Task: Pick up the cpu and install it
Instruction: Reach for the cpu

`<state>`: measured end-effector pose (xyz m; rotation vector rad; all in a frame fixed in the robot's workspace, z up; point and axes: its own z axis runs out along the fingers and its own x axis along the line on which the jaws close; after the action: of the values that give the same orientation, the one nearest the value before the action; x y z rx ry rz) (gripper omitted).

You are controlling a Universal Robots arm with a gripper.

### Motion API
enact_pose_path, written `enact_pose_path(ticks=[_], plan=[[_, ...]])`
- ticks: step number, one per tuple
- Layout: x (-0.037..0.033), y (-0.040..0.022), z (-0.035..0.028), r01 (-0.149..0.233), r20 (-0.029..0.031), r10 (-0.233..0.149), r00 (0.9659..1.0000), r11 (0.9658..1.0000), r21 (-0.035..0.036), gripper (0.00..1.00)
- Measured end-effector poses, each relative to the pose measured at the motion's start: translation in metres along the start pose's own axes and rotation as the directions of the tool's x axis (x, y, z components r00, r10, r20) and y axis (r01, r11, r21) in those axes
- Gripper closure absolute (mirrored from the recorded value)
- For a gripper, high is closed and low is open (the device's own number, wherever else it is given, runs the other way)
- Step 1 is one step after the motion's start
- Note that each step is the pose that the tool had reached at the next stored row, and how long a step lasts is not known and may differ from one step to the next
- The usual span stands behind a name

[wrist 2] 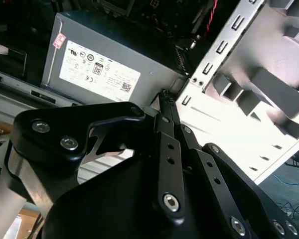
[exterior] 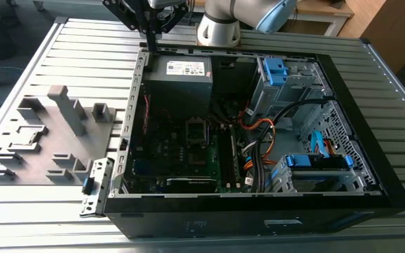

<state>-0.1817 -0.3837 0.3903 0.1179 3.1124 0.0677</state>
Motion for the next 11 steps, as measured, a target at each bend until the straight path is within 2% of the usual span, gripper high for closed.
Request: enact_pose_path(ticks=[11], plan=[[0.0192,0.0029,0.0009,0.000,0.0000,0.000,1.0000,1.0000,0.0000,0.89]])
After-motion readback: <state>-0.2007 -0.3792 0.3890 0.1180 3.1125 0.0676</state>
